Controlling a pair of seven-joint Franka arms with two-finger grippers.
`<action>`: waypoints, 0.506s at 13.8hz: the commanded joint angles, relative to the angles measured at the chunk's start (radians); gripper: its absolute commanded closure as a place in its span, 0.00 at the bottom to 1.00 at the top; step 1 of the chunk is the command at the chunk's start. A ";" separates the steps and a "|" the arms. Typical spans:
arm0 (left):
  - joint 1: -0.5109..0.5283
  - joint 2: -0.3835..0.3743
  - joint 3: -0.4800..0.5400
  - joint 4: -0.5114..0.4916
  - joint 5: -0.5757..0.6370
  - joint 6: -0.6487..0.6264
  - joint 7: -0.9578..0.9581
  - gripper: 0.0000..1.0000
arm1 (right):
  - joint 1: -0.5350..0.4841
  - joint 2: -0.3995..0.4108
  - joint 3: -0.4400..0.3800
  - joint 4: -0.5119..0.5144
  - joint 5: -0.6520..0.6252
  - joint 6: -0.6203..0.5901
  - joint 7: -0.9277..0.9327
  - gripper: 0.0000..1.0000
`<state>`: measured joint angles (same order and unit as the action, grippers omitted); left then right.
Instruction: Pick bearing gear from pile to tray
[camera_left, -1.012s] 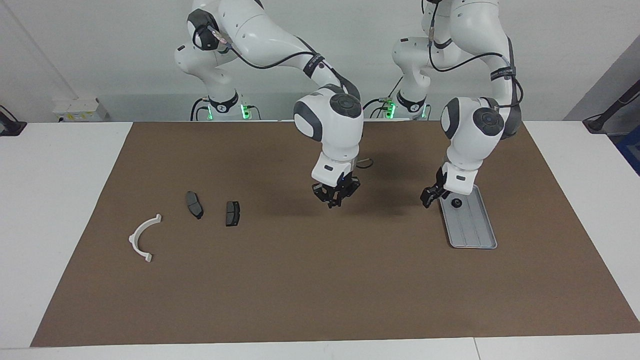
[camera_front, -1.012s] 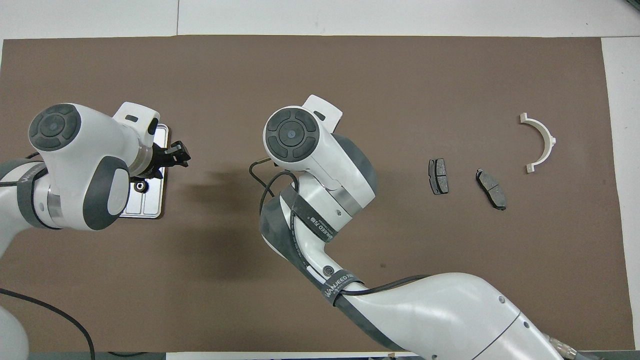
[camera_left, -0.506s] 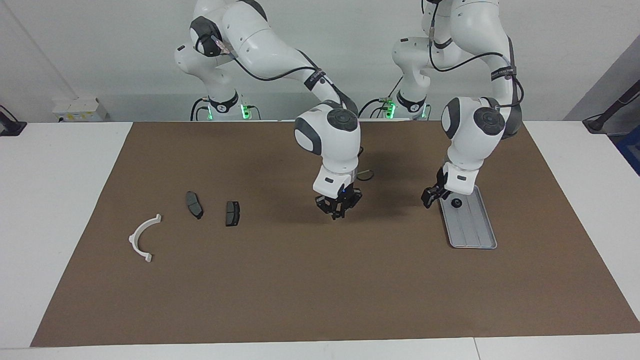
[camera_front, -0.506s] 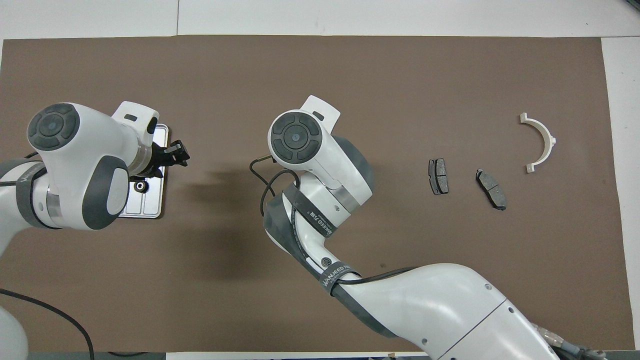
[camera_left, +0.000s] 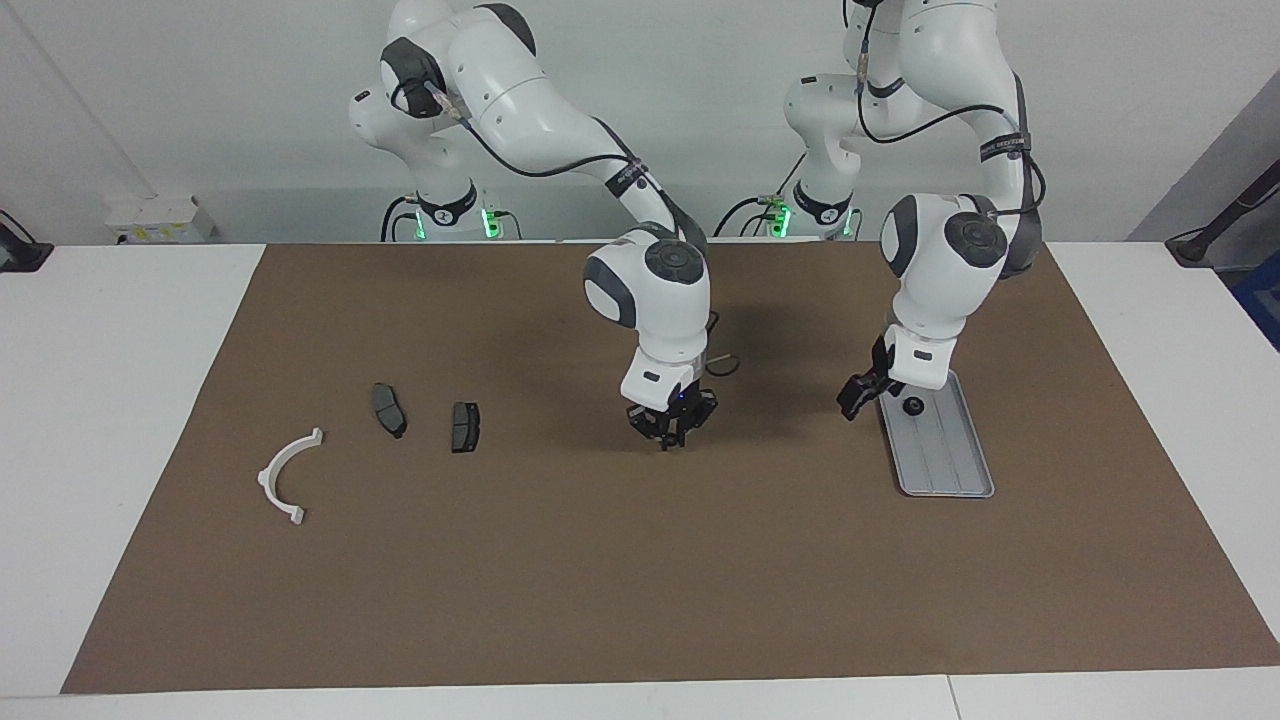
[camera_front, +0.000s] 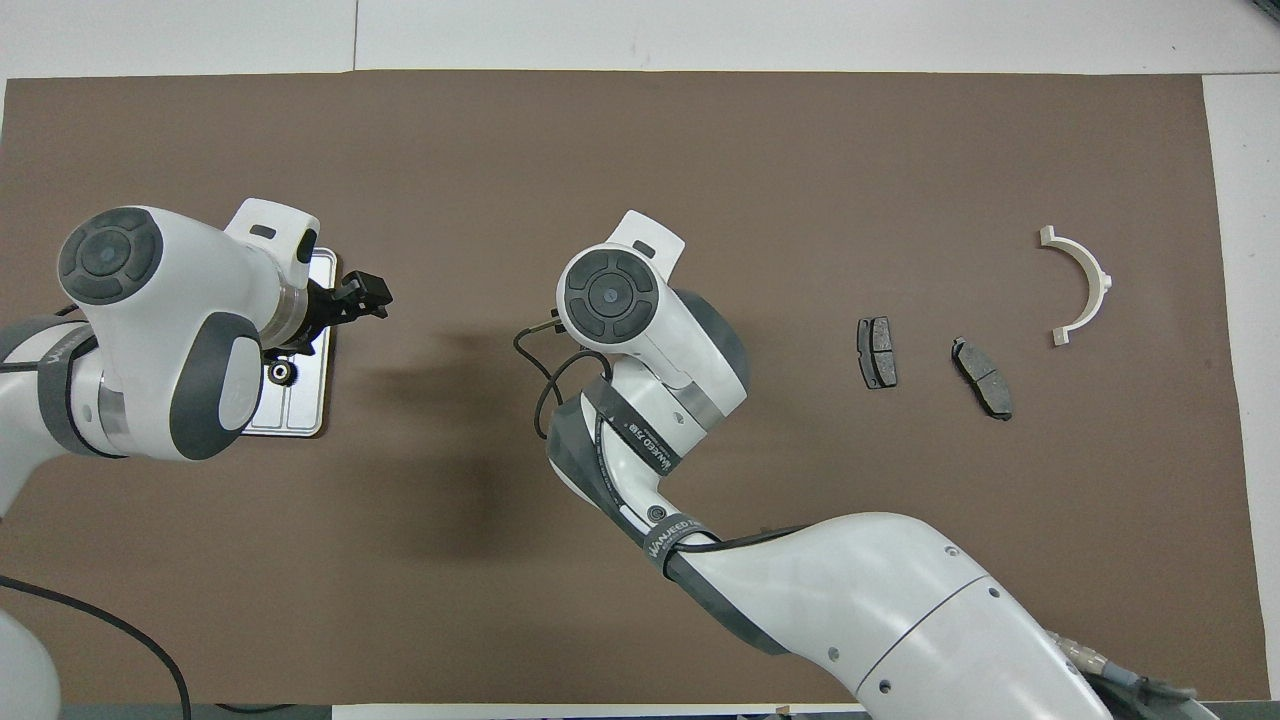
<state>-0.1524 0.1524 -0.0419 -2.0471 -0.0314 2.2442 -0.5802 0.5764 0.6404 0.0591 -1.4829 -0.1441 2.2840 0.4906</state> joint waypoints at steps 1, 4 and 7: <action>-0.016 0.007 0.005 0.008 0.001 0.011 -0.023 0.00 | -0.015 -0.005 0.011 -0.042 -0.003 0.052 0.023 1.00; -0.016 0.007 0.005 0.008 0.001 0.014 -0.043 0.00 | -0.027 -0.005 0.013 -0.071 -0.002 0.086 0.019 1.00; -0.024 0.007 0.005 0.008 0.001 0.014 -0.044 0.00 | -0.027 0.004 0.015 -0.074 0.000 0.117 0.022 0.72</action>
<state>-0.1583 0.1526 -0.0466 -2.0471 -0.0314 2.2466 -0.6023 0.5638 0.6431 0.0590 -1.5421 -0.1435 2.3682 0.4908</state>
